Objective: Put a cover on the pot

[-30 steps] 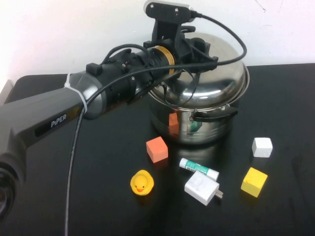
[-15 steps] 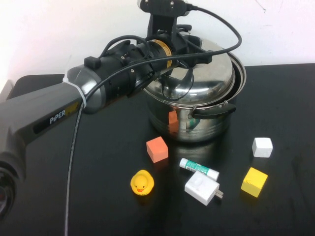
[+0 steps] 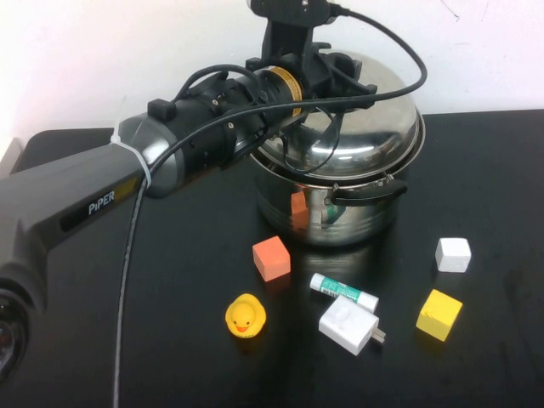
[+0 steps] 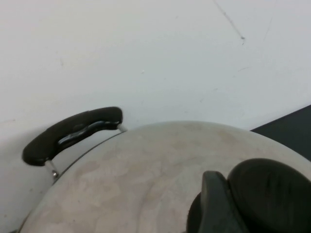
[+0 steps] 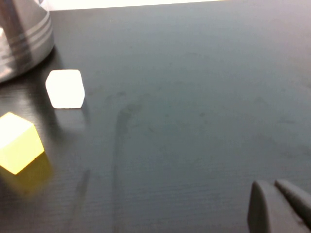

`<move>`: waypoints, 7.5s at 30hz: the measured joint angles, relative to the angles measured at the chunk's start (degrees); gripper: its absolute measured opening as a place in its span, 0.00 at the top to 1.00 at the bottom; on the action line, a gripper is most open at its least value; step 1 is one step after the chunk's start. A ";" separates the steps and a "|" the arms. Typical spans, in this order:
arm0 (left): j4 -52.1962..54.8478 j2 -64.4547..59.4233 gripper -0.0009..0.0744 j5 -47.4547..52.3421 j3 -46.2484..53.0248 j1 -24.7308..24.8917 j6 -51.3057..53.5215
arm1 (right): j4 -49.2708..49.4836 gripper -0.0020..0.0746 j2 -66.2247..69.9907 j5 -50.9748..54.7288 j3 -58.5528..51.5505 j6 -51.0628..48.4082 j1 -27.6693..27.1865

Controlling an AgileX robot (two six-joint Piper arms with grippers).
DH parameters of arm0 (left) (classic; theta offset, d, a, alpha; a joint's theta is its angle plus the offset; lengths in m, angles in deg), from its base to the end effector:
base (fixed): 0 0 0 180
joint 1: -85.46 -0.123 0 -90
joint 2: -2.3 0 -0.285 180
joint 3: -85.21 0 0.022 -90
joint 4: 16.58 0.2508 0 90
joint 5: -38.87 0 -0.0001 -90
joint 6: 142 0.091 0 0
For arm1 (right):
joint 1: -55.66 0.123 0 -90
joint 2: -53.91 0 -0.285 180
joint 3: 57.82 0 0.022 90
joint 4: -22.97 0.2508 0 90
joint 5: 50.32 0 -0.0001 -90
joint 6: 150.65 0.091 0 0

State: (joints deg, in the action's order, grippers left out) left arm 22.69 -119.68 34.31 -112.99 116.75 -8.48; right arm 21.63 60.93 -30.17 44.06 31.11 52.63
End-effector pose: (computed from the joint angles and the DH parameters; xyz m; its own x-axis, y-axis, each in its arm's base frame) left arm 0.4157 -0.2579 0.3101 -0.2221 -0.0135 -0.9749 0.5372 0.8328 -0.1339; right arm 0.0528 -0.0035 0.1769 -0.2627 0.0227 -0.9646 0.0629 0.9980 0.0063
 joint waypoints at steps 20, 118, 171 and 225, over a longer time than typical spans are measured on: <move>0.00 -0.98 0.54 -1.98 1.14 0.12 -0.89 | 0.00 0.98 0.00 0.00 0.00 0.00 0.00; 0.48 76.64 0.99 40.03 38.25 5.94 5.22 | 0.00 0.98 0.00 0.00 0.00 0.00 0.00; -49.03 109.02 0.99 25.75 85.48 -24.88 38.73 | 0.00 0.98 0.00 0.00 0.00 0.00 0.00; -47.53 114.93 0.99 24.33 95.96 -25.31 44.80 | 0.00 0.98 0.00 0.00 0.00 0.00 0.00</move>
State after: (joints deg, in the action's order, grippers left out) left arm -24.84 -4.76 58.64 -17.03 91.44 36.32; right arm 21.63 60.93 -30.17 44.06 31.11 52.63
